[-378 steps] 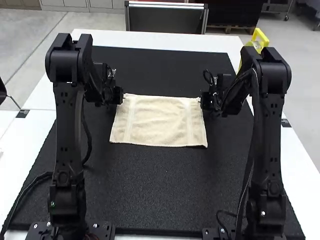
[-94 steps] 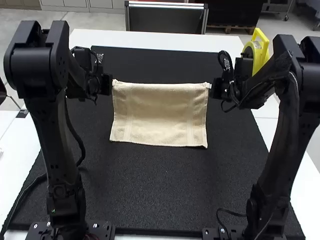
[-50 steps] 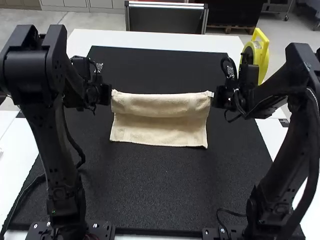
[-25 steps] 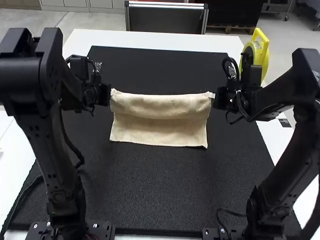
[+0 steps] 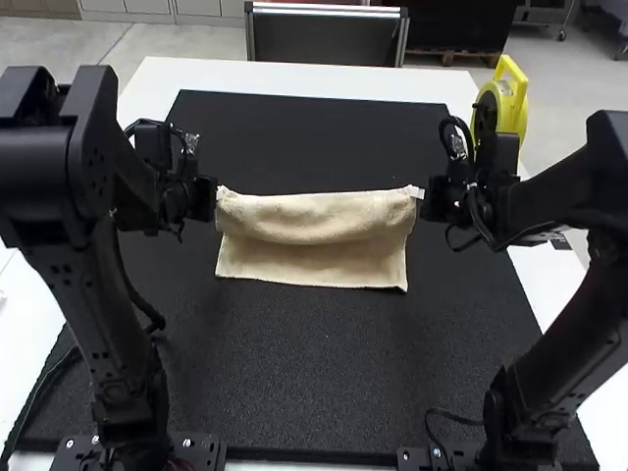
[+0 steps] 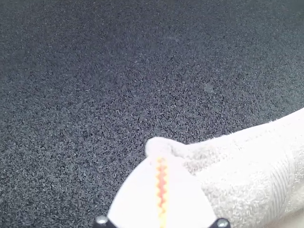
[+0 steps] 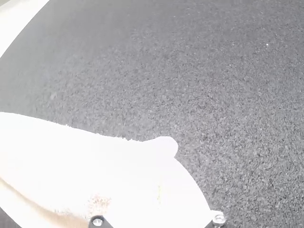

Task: Fold the towel.

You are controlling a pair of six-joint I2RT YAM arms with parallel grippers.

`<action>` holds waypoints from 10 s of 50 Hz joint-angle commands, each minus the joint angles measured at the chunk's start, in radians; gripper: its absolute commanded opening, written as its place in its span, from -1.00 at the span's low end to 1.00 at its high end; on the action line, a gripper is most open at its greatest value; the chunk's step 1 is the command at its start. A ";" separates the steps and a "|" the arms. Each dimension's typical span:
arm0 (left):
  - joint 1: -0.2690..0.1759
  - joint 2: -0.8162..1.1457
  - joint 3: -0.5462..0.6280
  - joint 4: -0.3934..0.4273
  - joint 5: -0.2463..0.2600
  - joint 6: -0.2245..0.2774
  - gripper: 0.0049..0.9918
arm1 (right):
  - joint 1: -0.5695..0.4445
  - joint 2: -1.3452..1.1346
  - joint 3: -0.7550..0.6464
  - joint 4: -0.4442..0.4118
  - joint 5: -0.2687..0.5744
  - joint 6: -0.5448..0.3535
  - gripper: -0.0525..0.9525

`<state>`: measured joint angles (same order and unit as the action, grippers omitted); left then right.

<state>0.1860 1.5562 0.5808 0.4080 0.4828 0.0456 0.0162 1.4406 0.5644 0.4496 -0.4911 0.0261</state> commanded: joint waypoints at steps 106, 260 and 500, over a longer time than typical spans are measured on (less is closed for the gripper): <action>0.076 -0.136 -0.202 0.015 -0.035 0.117 -0.73 | -0.094 -0.124 -0.176 -0.081 -0.018 -0.032 -0.63; 0.032 -0.153 -0.179 0.075 -0.113 0.108 -0.12 | 0.031 -0.286 0.034 -0.931 -0.168 -0.227 -0.94; -0.003 -0.153 -0.180 0.077 -0.116 0.063 -0.12 | 0.005 0.248 0.385 -0.601 -0.158 -0.143 -0.26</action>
<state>0.1963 1.4124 0.3737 0.4763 0.3687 0.1261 0.0372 1.7622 0.9100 -0.1406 -0.6064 -0.1421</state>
